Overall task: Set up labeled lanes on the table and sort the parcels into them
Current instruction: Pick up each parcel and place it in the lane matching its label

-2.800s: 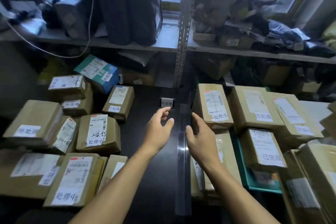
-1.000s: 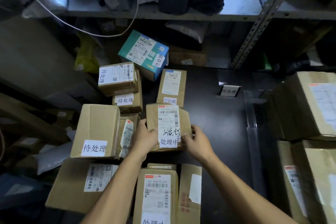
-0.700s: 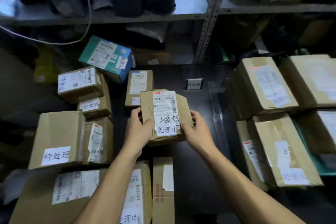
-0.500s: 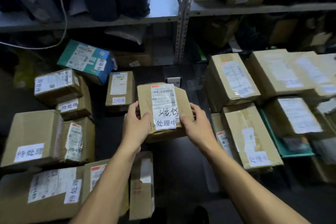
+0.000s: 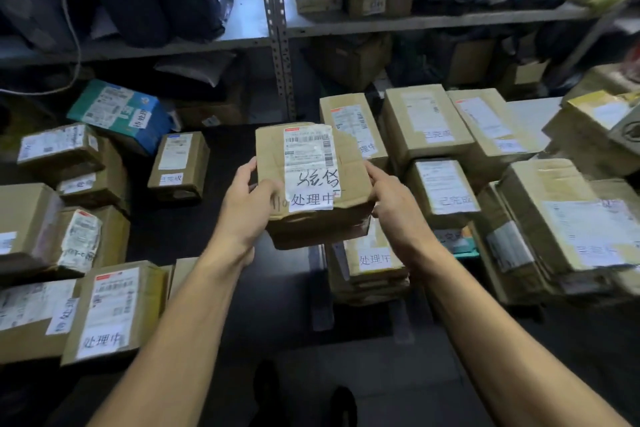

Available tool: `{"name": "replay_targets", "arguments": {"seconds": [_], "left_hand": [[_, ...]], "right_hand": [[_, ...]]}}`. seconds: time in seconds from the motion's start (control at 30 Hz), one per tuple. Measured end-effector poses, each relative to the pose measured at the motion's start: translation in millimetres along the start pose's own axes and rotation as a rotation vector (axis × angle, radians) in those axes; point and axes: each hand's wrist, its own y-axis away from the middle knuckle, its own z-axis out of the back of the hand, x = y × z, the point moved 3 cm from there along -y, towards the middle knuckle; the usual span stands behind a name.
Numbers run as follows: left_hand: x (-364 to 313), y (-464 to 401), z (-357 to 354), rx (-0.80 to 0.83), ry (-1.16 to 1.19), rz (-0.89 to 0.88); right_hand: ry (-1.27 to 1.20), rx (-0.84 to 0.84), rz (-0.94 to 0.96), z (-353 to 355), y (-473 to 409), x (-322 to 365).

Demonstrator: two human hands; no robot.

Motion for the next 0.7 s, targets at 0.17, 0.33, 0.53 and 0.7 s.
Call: {"name": "replay_targets", "arguments": {"seconds": [0.17,0.33,0.53,0.7], "left_hand": [[-21,12,-42,0.075,0.018,-0.02],[-17,13,-71,0.103,0.025,-0.017],[4,6,-100,0.144,0.018,0.05],[25,5,-112,0.167,0.022,0.091]], "right_hand": [[0.079,-0.07,0.029,50,3,9],[0.05,-0.088,0.022,75,8,4],[0.052,-0.124,-0.082,86,9,-25],[0.021,-0.106,-0.199,88,4,-58]]}}
